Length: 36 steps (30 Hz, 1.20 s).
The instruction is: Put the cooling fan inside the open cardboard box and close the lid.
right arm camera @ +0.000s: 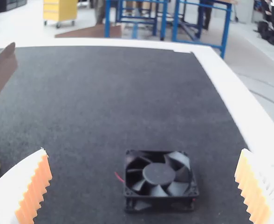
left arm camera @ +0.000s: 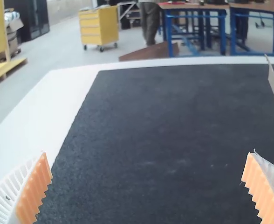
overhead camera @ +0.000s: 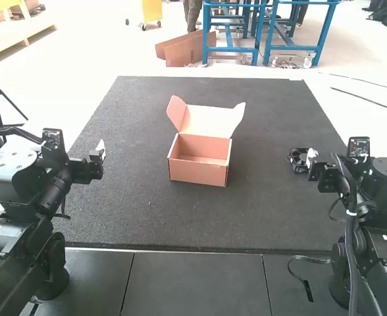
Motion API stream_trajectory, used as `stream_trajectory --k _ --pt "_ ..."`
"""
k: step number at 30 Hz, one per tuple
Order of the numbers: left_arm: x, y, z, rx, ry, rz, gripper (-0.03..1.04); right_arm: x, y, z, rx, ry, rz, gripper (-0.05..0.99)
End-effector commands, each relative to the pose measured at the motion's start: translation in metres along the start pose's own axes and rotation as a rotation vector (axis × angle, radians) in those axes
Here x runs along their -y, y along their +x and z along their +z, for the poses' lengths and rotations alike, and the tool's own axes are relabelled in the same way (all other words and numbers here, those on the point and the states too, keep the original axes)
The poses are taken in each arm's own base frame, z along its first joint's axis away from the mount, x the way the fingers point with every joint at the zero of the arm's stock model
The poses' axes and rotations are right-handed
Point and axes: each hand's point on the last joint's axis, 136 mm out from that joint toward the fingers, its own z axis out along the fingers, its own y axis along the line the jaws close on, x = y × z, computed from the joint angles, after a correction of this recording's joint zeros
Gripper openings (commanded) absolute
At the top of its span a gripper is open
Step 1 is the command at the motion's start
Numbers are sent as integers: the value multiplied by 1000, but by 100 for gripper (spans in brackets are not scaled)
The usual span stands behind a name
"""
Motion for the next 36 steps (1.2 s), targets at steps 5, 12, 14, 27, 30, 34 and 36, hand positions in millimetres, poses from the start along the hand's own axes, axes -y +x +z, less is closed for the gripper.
stream_trajectory --k 5,12,14,27,30,34,36 --pt "2 -3 0 21 9 -15 97 -2 2 0 -6 -6 10 91" --pt "0 -21 -1 93 2 -34 97 0 -16 -1 69 2 40 91" --pt "-1 -27 -2 115 1 -35 97 1 -26 -1 110 6 38 91" --pt "-12 -88 -16 274 -43 -56 97 15 -93 -17 321 67 46 91" --pt "-14 -98 -15 261 -52 -56 97 19 -107 -16 304 81 52 91" --pt "-14 -113 -8 235 -49 -53 97 28 -125 -3 216 109 89 91" --pt "-15 -123 -3 220 -54 -52 97 31 -134 8 156 114 110 91"
